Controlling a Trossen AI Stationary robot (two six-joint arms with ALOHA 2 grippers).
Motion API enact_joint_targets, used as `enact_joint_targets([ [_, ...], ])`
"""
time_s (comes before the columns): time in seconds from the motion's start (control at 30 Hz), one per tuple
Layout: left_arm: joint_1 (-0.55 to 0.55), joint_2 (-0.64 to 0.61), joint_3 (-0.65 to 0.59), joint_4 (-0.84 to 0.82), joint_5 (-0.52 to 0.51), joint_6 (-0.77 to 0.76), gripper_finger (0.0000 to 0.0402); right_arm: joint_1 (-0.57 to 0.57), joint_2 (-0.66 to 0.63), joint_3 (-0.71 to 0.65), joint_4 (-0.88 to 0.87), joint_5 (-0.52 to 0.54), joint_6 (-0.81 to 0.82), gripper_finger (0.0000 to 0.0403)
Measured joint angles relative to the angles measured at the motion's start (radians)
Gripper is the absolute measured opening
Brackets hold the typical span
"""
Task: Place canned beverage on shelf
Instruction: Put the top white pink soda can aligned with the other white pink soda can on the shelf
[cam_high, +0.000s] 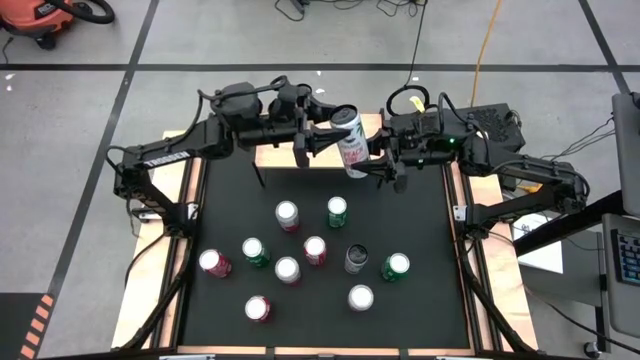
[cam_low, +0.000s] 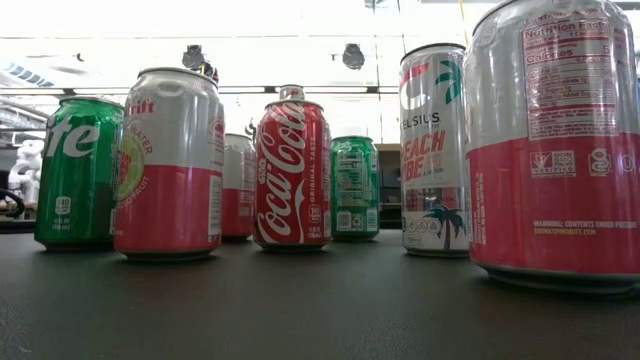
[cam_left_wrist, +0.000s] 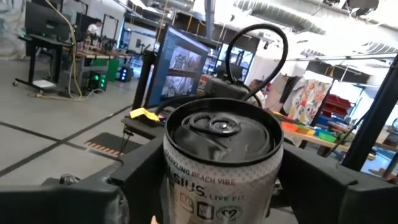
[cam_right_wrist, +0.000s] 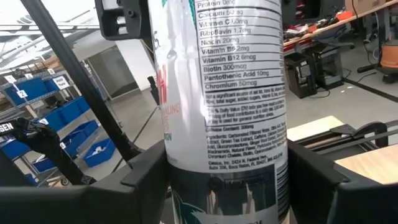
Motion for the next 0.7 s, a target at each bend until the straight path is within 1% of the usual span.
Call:
enact_joint_targets([
  [0.17,0.02,0.0,0.0,-0.006,0.041,0.002,0.0245,0.0,0.0,0.0,-0.005,0.019,-0.005,0.0237],
  [0.4,0.033,0.001,0.0,-0.009,0.093,-0.002,0.0246,0.0,0.0,0.0,-0.012,0.018,0.006,0.0242],
  [0.5,0.033,0.002,0.0,-0.014,0.106,-0.007,0.0246,0.001,0.0,0.0,-0.034,0.012,0.043,0.0261],
  [0.7,0.032,0.003,-0.001,-0.007,0.161,-0.006,0.0247,0.001,-0.001,0.002,-0.069,-0.022,0.158,0.0312],
])
